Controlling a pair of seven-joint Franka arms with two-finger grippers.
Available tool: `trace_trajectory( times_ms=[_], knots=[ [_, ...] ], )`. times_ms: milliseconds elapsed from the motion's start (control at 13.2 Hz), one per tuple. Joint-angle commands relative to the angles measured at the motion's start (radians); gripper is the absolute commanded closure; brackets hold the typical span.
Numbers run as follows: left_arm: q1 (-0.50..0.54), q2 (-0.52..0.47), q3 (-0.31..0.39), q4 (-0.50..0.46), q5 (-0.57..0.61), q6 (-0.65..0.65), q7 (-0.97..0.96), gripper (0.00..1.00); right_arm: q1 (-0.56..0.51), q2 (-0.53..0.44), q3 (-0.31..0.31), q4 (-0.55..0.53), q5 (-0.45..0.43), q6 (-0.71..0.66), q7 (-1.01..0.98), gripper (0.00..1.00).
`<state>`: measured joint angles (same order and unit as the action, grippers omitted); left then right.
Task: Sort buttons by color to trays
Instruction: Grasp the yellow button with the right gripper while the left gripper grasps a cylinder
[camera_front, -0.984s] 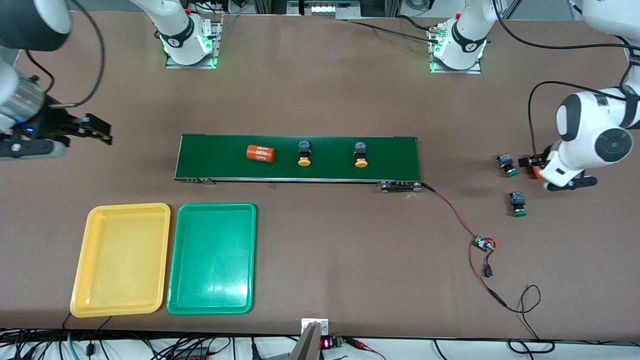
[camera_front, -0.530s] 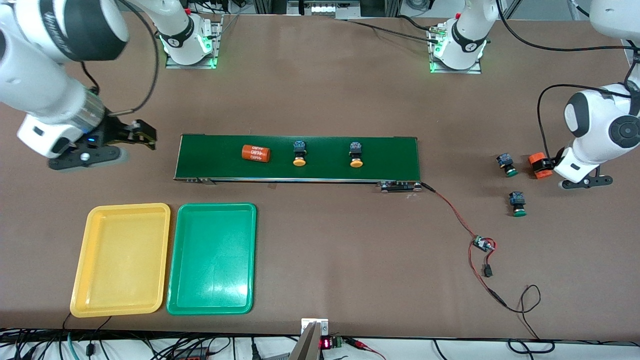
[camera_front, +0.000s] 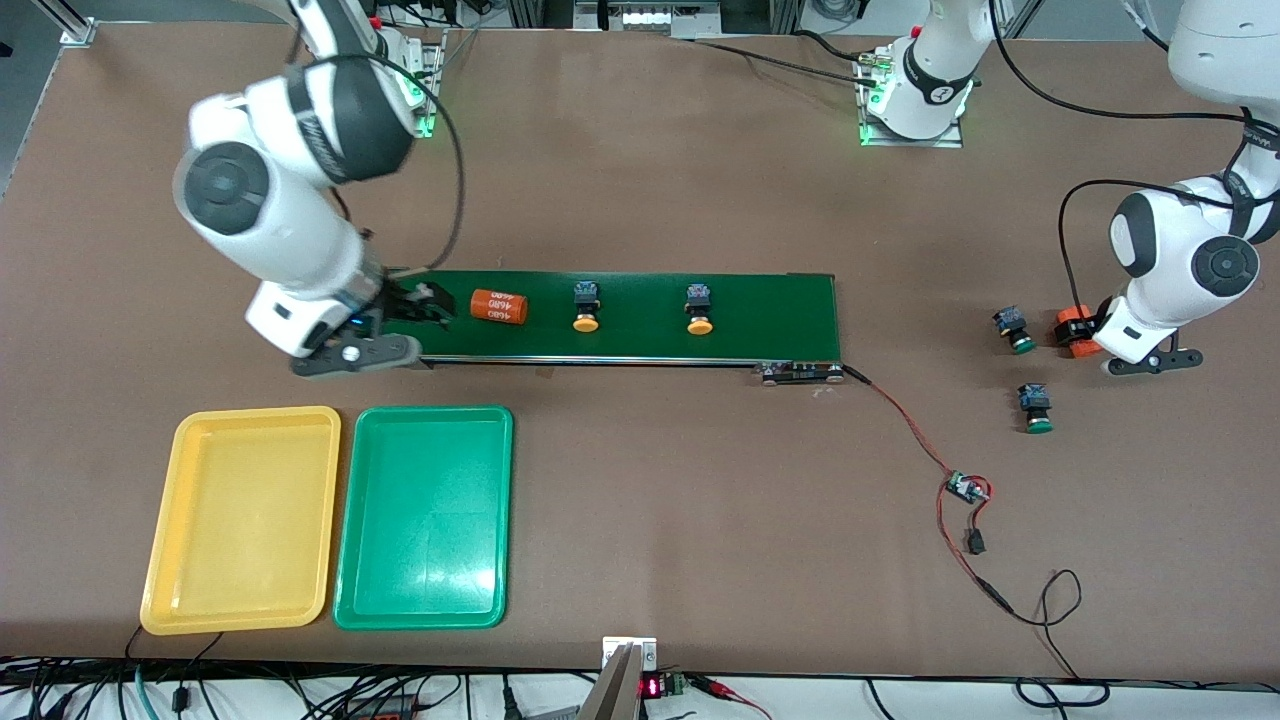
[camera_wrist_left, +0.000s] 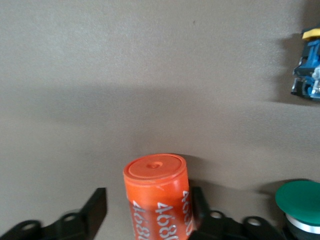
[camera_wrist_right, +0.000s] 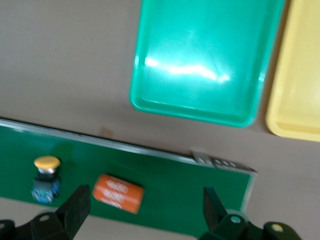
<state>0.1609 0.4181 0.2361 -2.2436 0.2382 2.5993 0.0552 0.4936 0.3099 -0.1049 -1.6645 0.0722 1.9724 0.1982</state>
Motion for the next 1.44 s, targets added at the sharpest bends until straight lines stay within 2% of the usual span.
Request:
trace_trajectory(
  times_ms=[0, 227, 378, 605, 832, 1059, 1211, 1362],
  knots=[
    [0.002, -0.012, 0.0, -0.011, 0.018, 0.002, 0.002, 0.57, 0.063, 0.049, -0.007, 0.003, 0.018, 0.069, 0.119, 0.0],
    [-0.015, -0.025, -0.011, 0.008, 0.018, -0.071, 0.008, 0.75, 0.131, 0.092, -0.007, -0.001, 0.018, 0.108, 0.268, 0.0],
    [-0.02, -0.045, -0.055, 0.066, 0.018, -0.204, 0.006, 0.76, 0.149, 0.092, -0.006, -0.03, 0.018, 0.129, 0.314, 0.0],
    [-0.02, -0.058, -0.147, 0.197, 0.015, -0.46, 0.011, 0.78, 0.166, 0.084, 0.028, -0.081, 0.02, 0.134, 0.342, 0.0],
    [-0.02, -0.068, -0.259, 0.283, 0.013, -0.648, 0.012, 0.8, 0.168, 0.069, 0.076, -0.176, 0.018, 0.163, 0.388, 0.0],
    [-0.02, -0.088, -0.369, 0.3, 0.012, -0.726, 0.049, 0.89, 0.166, 0.031, 0.094, -0.257, 0.018, 0.164, 0.388, 0.0],
    [-0.02, -0.088, -0.499, 0.3, 0.003, -0.794, 0.051, 0.95, 0.168, 0.037, 0.096, -0.271, 0.018, 0.175, 0.386, 0.0],
    [-0.023, -0.087, -0.589, 0.3, -0.031, -0.797, 0.037, 0.98, 0.181, 0.044, 0.102, -0.297, 0.015, 0.221, 0.386, 0.0]
  ],
)
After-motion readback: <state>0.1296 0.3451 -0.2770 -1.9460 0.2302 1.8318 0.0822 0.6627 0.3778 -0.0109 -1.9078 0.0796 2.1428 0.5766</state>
